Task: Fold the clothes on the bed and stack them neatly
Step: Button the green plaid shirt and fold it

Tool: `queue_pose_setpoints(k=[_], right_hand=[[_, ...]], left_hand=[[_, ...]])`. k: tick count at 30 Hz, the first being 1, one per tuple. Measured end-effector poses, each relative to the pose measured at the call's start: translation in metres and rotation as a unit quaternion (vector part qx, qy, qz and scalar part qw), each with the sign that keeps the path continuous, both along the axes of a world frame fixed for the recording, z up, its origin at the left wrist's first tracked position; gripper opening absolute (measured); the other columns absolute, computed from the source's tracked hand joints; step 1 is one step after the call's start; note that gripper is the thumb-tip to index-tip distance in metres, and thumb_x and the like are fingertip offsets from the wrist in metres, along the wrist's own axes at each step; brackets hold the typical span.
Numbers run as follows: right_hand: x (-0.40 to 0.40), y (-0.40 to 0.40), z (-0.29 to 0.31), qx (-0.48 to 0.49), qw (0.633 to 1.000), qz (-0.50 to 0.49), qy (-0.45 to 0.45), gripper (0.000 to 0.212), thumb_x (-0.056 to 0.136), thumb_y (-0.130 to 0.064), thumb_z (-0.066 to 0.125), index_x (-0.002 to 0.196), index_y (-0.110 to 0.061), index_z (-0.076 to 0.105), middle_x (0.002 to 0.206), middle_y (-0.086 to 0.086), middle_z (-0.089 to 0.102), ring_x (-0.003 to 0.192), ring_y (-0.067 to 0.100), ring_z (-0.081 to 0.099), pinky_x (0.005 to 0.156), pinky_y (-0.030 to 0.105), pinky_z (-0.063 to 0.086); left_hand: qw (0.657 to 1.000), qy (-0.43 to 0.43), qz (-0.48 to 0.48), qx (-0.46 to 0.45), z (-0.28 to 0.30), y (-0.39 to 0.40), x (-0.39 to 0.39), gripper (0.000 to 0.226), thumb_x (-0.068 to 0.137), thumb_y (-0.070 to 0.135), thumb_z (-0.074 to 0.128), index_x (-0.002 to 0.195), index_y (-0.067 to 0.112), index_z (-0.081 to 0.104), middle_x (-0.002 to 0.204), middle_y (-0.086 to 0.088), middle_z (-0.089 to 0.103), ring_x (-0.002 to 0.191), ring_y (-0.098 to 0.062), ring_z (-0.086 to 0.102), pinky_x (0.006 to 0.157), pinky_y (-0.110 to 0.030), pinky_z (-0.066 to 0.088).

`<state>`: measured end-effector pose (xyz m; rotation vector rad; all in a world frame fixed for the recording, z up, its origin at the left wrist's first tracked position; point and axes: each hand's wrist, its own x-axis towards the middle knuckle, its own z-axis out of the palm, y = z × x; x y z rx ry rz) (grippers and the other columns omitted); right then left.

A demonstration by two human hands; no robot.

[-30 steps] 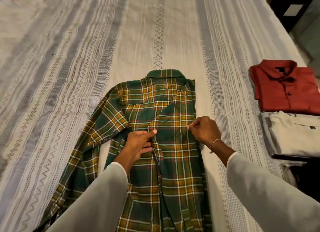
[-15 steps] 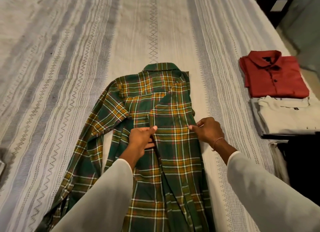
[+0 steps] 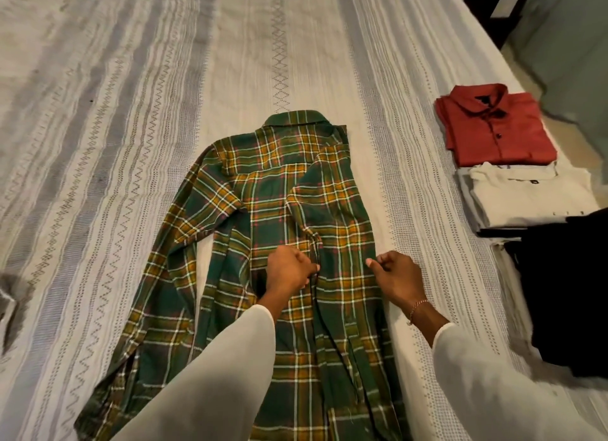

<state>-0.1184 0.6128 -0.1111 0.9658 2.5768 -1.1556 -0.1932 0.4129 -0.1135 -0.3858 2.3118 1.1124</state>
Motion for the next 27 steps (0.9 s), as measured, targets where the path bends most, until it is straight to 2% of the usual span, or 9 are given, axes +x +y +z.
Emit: queue_pose_setpoints(k=[3, 6, 8, 11, 15, 18, 21, 24, 27], right_hand=[[0.007, -0.002, -0.003, -0.012, 0.999, -0.007, 0.037, 0.021, 0.092, -0.03, 0.073, 0.102, -0.012, 0.068, 0.092, 0.002, 0.07, 0.087, 0.02, 0.065, 0.066, 0.021, 0.04], [0.009, -0.007, -0.003, -0.009, 0.999, -0.002, 0.051, 0.02, 0.095, -0.026, 0.07, 0.106, -0.01, 0.065, 0.093, -0.001, 0.065, 0.085, 0.017, 0.061, 0.062, 0.015, 0.037], [0.008, -0.009, -0.004, -0.001, 0.998, 0.002, 0.06, 0.016, 0.096, -0.025, 0.068, 0.102, -0.01, 0.066, 0.09, -0.002, 0.064, 0.082, 0.017, 0.06, 0.06, 0.012, 0.034], [0.011, -0.007, -0.004, 0.011, 0.997, -0.021, 0.076, 0.014, 0.095, -0.026, 0.069, 0.097, -0.012, 0.068, 0.085, -0.004, 0.064, 0.078, 0.015, 0.059, 0.063, 0.021, 0.039], [0.013, -0.006, -0.007, 0.003, 0.998, -0.016, 0.068, 0.016, 0.096, -0.029, 0.068, 0.096, -0.013, 0.068, 0.086, -0.003, 0.064, 0.077, 0.014, 0.058, 0.061, 0.019, 0.039], [0.016, -0.008, -0.011, -0.014, 0.998, -0.01, 0.059, 0.024, 0.097, -0.032, 0.066, 0.102, -0.009, 0.071, 0.089, -0.002, 0.065, 0.081, 0.014, 0.059, 0.065, 0.02, 0.041], [0.019, -0.008, -0.012, -0.023, 0.999, -0.016, 0.044, 0.025, 0.096, -0.031, 0.068, 0.104, -0.008, 0.072, 0.093, 0.002, 0.07, 0.083, 0.016, 0.062, 0.072, 0.022, 0.042], [0.021, -0.006, -0.012, -0.031, 0.999, -0.01, 0.032, 0.026, 0.094, -0.031, 0.07, 0.106, -0.008, 0.072, 0.097, 0.004, 0.072, 0.087, 0.019, 0.065, 0.074, 0.023, 0.046], [0.023, -0.001, -0.011, -0.026, 0.999, -0.007, 0.034, 0.021, 0.094, -0.029, 0.071, 0.101, -0.01, 0.072, 0.092, 0.002, 0.07, 0.084, 0.017, 0.064, 0.064, 0.018, 0.043]], left_hand=[[0.998, 0.023, -0.036, -0.052, 0.003, 0.008, 0.006, 0.028, 0.081, 0.037, 0.082, 0.071, 0.012, 0.073, 0.072, -0.004, 0.072, 0.066, -0.017, 0.071, 0.077, -0.035, 0.062], [0.994, 0.041, -0.05, -0.088, 0.007, 0.011, 0.006, 0.027, 0.084, 0.036, 0.079, 0.082, 0.01, 0.074, 0.077, -0.005, 0.069, 0.07, -0.017, 0.069, 0.077, -0.033, 0.061], [0.993, 0.044, -0.04, -0.102, 0.009, 0.009, 0.006, 0.028, 0.085, 0.037, 0.078, 0.085, 0.01, 0.073, 0.077, -0.004, 0.067, 0.069, -0.016, 0.066, 0.065, -0.024, 0.055], [0.992, 0.048, 0.0, -0.115, 0.012, -0.001, 0.012, 0.028, 0.086, 0.037, 0.078, 0.082, 0.01, 0.072, 0.076, -0.004, 0.066, 0.065, -0.013, 0.063, 0.055, -0.019, 0.045], [0.997, 0.01, 0.07, -0.041, 0.002, -0.017, 0.016, 0.024, 0.086, 0.03, 0.078, 0.08, 0.007, 0.074, 0.072, -0.006, 0.072, 0.063, -0.019, 0.072, 0.068, -0.034, 0.064], [0.998, 0.03, 0.052, 0.016, 0.002, -0.013, 0.022, 0.016, 0.088, 0.026, 0.077, 0.08, 0.012, 0.073, 0.074, -0.005, 0.073, 0.065, -0.018, 0.073, 0.071, -0.037, 0.064], [0.999, 0.042, 0.007, -0.013, -0.001, -0.002, 0.027, 0.024, 0.083, 0.036, 0.081, 0.073, 0.017, 0.071, 0.072, -0.004, 0.072, 0.067, -0.019, 0.072, 0.075, -0.037, 0.063], [0.999, 0.013, 0.033, -0.022, -0.005, 0.002, 0.023, 0.024, 0.082, 0.036, 0.081, 0.075, 0.015, 0.071, 0.076, -0.006, 0.073, 0.07, -0.022, 0.072, 0.077, -0.039, 0.063], [0.993, -0.046, 0.093, 0.056, -0.003, -0.004, 0.019, 0.018, 0.088, 0.027, 0.078, 0.087, 0.009, 0.074, 0.08, -0.009, 0.075, 0.069, -0.02, 0.074, 0.073, -0.038, 0.064]])
